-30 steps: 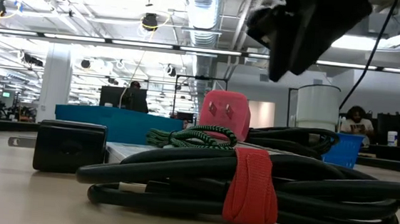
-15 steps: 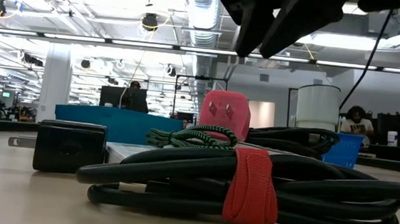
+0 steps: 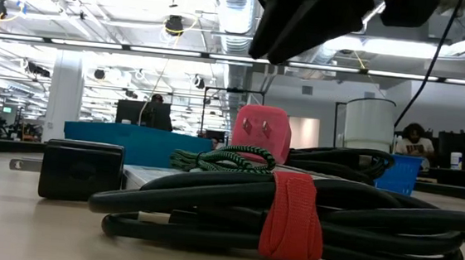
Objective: Pick and place items into bin
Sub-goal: Put the pink charger adapter into the blue bin
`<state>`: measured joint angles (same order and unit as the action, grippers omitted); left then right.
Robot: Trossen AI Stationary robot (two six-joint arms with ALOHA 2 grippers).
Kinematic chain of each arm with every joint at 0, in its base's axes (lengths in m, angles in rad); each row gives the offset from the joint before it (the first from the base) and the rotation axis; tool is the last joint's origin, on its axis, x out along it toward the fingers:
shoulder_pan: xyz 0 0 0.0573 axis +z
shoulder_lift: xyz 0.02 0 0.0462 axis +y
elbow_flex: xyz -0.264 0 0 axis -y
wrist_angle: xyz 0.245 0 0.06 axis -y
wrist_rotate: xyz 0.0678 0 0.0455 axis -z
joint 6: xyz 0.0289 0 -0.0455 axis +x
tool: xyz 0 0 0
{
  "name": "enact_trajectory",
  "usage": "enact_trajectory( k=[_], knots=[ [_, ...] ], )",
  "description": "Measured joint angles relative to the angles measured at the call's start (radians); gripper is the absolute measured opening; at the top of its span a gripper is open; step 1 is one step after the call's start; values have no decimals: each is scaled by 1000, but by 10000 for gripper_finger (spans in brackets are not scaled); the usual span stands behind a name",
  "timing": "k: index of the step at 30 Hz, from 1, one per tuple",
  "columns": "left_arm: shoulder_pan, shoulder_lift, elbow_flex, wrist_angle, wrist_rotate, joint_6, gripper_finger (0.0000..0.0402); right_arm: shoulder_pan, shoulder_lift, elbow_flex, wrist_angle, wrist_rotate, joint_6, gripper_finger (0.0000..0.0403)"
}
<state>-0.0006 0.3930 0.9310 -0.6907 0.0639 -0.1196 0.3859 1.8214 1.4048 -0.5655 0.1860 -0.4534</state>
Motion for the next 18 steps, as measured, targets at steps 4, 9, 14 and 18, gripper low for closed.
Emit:
enact_trajectory(
  k=[4,9,14,18],
  knots=[
    [0,0,0,0,0,0,0,0,0,0,15,0,0,127],
    [0,0,0,0,0,0,0,0,0,0,36,-4,8,127],
    [0,0,0,0,0,0,0,-8,0,0,-1,-33,8,127],
    [0,0,0,0,0,0,0,-16,0,0,-27,-56,-19,127]
  ],
)
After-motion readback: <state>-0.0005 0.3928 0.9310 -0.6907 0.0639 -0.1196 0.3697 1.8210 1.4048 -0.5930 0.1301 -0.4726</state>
